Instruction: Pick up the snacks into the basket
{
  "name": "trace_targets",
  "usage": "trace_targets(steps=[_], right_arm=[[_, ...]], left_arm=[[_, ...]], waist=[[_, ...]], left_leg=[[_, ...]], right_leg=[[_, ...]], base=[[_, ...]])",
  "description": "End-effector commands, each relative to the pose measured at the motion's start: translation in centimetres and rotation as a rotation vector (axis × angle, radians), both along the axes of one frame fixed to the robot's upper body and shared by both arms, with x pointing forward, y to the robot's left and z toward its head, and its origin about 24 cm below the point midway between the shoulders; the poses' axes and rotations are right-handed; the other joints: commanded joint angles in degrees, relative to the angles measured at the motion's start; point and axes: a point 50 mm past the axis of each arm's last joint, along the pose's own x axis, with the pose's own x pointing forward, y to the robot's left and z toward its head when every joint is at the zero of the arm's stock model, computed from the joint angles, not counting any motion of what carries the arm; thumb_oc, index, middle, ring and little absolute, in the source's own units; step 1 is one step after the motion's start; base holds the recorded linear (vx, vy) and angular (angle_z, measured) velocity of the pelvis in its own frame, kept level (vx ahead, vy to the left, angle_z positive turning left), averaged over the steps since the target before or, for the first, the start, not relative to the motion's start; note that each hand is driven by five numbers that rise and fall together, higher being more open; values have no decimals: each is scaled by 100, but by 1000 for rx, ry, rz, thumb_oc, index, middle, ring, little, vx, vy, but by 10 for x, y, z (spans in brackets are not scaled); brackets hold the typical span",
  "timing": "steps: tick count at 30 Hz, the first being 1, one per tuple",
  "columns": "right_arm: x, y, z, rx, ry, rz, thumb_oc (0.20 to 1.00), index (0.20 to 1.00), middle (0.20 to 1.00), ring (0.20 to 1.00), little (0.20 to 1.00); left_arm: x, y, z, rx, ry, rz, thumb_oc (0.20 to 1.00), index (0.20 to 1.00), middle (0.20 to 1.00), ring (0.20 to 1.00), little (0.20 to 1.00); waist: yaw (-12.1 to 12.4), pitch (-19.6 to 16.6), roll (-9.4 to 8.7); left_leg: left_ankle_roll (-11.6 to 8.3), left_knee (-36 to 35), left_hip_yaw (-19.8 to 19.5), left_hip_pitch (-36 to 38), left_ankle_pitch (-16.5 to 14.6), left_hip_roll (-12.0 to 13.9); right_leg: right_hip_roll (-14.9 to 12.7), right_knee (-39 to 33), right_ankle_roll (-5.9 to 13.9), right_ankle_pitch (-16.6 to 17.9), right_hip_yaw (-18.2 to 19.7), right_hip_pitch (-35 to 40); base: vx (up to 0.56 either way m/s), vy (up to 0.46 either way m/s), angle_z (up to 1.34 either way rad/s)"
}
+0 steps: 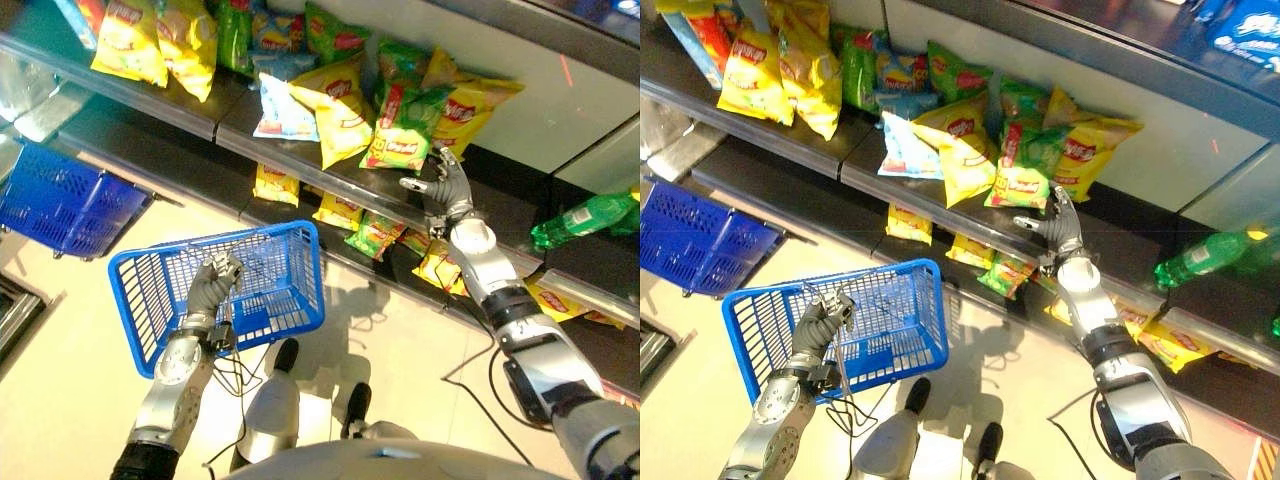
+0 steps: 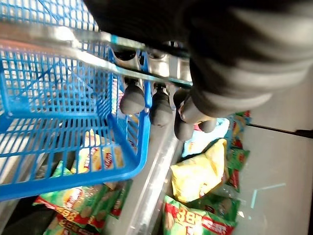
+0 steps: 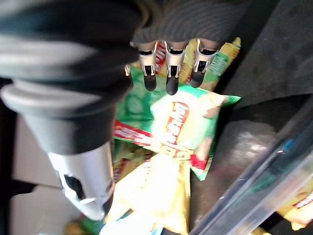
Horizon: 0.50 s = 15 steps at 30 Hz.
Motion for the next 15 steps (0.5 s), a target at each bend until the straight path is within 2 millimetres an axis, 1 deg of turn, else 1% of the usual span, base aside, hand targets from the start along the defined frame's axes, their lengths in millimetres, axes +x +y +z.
trace_targets(steps=[1,3,4,5,7,8,9,11,12,13,15], right_arm=[[14,-9,41,-9,-123,-56,1000,1000,1000,1000,1000],[18,-9,46,-42,-121,-66,1000,1000,1000,1000,1000],[23,-7,57,-57,-141,-73,1000,1000,1000,1000,1000],[23,-7,57,-57,-142,-73,1000,1000,1000,1000,1000],[29,-10,74,-75,-168,-101,1000,1000,1000,1000,1000],[33,-10,88,-91,-197,-101,1000,1000,1000,1000,1000],[33,-10,89,-91,-198,-101,1000,1000,1000,1000,1000],[36,-13,103,-97,-221,-115,1000,1000,1000,1000,1000],[36,-13,104,-97,-222,-115,1000,1000,1000,1000,1000],[41,-18,110,-79,-199,-153,1000,1000,1000,1000,1000],[43,-19,114,-57,-190,-172,1000,1000,1000,1000,1000]], left_arm=[[9,-26,68,1,-341,-185,200,200,200,200,200],[9,-29,69,0,-342,-210,200,200,200,200,200],[9,-34,71,7,-348,-245,200,200,200,200,200],[9,-34,71,7,-348,-245,200,200,200,200,200],[8,-41,76,37,-364,-300,200,200,200,200,200],[9,-43,78,52,-372,-322,200,200,200,200,200],[9,-43,78,52,-373,-322,200,200,200,200,200],[8,-44,77,62,-368,-337,200,200,200,200,200],[9,-44,78,62,-369,-337,200,200,200,200,200],[9,-45,79,68,-369,-344,200,200,200,200,200],[9,-46,79,68,-367,-348,200,200,200,200,200]], waist=[[88,-297,-55],[109,-278,-67],[129,-246,-76],[126,-245,-76],[179,-230,-81],[199,-205,-93],[198,-201,-92],[217,-173,-103],[212,-169,-102],[245,-148,-113],[256,-128,-122]], left_leg=[[51,426,47,-57,-619,-127],[45,421,21,-90,-603,-131],[40,414,-15,-121,-590,-134],[39,415,-17,-122,-590,-135],[40,409,-53,-145,-585,-150],[38,412,-75,-165,-581,-169],[38,413,-77,-167,-580,-170],[37,418,-111,-193,-579,-188],[37,420,-114,-198,-579,-190],[36,429,-135,-228,-580,-203],[36,437,-150,-244,-577,-204]], right_leg=[[-266,552,393,-176,-35,-359],[-271,556,398,-175,-48,-385],[-277,566,403,-175,-80,-414],[-278,566,403,-176,-82,-415],[-291,569,407,-185,-123,-421],[-296,582,412,-197,-154,-432],[-297,584,412,-198,-155,-434],[-313,605,420,-197,-187,-465],[-314,607,421,-198,-191,-468],[-327,630,422,-190,-208,-506],[-333,646,425,-181,-213,-525]], base=[[0,0,0],[-19,3,6],[-23,6,11],[0,20,19],[12,30,16],[-4,23,6],[-3,23,4],[2,8,3],[-6,23,8],[-9,14,15],[-7,15,13]])
